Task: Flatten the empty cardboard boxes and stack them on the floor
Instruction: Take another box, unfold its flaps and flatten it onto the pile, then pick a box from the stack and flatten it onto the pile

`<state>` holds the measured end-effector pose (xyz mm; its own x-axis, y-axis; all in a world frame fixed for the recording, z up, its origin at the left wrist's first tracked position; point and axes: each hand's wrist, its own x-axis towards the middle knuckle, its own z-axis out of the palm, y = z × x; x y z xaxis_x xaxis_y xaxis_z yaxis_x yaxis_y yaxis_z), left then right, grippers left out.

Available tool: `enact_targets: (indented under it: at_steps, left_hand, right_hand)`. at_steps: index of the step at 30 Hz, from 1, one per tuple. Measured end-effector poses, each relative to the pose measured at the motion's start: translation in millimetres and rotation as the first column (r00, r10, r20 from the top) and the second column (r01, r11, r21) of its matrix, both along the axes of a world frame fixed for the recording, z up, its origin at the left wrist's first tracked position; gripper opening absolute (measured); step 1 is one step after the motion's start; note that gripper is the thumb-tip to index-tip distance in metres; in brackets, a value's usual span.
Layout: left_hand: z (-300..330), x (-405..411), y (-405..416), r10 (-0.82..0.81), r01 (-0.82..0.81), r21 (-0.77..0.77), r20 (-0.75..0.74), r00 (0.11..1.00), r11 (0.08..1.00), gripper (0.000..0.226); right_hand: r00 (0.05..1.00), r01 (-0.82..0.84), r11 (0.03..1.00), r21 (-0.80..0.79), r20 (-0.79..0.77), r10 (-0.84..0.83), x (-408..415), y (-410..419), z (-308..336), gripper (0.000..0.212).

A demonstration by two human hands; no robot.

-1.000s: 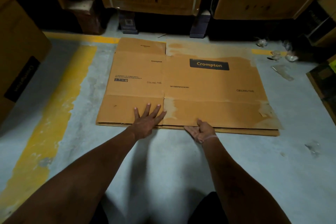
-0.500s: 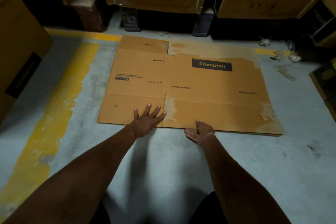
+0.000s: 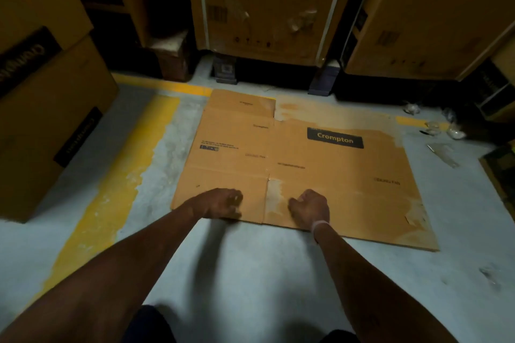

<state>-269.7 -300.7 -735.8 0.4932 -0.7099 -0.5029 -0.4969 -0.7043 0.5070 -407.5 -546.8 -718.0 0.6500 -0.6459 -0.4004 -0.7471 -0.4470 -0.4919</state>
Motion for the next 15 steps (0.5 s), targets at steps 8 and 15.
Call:
enact_targets:
  at_steps: [8,15]
  left_hand:
    - [124.1,49.7,96.3,0.166,-0.144,-0.088,0.350,0.922,0.986,0.082]
    - [292.7,77.2,178.9,0.246,-0.135,-0.220,0.627,0.739,0.966,0.091]
  right_hand:
    - [0.898,-0.342,0.932,-0.116,0.250,0.361,88.8,88.2,118.4,0.097]
    - [0.735,-0.419,0.890,-0.180,0.508,0.449,146.3,187.4,269.3,0.101]
